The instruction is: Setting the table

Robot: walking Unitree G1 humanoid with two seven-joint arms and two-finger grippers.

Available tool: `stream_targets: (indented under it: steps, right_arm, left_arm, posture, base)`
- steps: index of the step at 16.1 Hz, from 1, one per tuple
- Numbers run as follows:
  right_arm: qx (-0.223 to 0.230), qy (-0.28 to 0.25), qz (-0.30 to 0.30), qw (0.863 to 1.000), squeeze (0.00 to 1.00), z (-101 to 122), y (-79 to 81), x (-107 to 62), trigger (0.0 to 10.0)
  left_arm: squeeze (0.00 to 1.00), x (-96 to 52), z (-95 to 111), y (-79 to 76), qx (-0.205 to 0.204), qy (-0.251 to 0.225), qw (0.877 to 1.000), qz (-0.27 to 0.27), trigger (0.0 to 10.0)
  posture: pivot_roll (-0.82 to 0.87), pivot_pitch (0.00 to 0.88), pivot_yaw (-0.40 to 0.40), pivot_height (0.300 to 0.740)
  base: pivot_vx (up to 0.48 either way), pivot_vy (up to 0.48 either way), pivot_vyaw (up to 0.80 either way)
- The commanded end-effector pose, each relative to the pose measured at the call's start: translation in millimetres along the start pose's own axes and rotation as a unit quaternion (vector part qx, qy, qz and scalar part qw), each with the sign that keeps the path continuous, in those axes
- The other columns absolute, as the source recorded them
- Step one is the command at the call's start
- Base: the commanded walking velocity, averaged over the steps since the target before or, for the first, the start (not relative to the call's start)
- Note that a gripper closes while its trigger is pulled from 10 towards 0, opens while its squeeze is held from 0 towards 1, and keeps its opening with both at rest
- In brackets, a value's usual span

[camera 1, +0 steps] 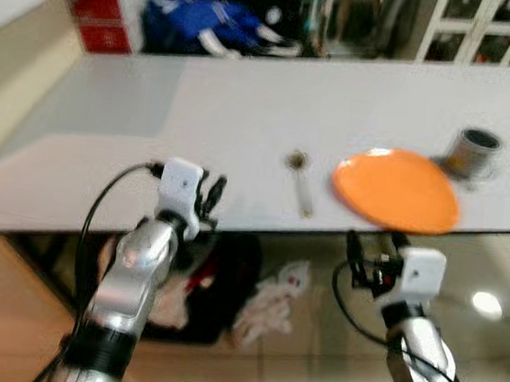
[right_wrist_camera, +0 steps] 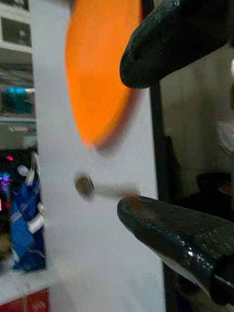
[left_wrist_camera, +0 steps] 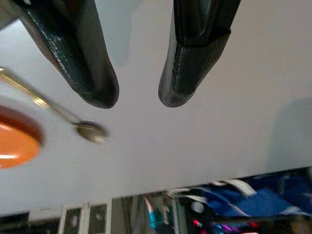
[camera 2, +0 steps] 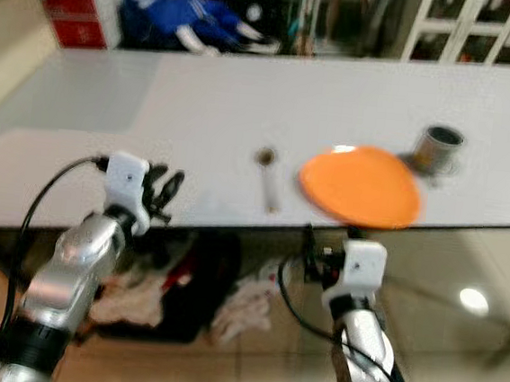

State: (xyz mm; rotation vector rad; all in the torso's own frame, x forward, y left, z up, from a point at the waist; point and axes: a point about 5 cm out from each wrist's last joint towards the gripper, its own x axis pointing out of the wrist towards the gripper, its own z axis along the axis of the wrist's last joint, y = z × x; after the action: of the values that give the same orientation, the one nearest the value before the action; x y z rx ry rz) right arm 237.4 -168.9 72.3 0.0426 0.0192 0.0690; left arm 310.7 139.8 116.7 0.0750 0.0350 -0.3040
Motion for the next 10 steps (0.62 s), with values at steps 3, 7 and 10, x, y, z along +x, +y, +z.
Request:
stream_targets:
  steps: [3, 7, 10]
  right_arm:
    - [0.011, -0.020, -0.048, 0.999, 0.00, 8.3, -11.8, 2.9, 10.0]
    - [0.013, -0.013, -0.049, 0.999, 0.00, 5.3, -14.1, 5.5, 10.0]
    - [0.015, -0.006, -0.031, 0.999, 0.00, 1.8, -7.3, 10.7, 10.0]
  left_arm:
    - [0.00, -4.6, -10.6, 21.8, 0.001, 0.016, 0.999, 0.036, 10.0]
    - [0.00, -13.4, -12.5, 22.9, -0.004, 0.016, 0.999, 0.032, 10.0]
    - [0.00, -15.5, -14.0, 30.3, 0.006, 0.016, 0.999, 0.047, 10.0]
  posture:
    - [0.00, 0.000, 0.034, 0.740]
    - [0.02, 0.000, 0.025, 0.740]
    - [0.04, 0.000, 0.011, 0.740]
  base:
    - [0.000, 0.480, 0.00]
    - [0.000, 0.480, 0.00]
    - [0.000, 0.480, 0.00]
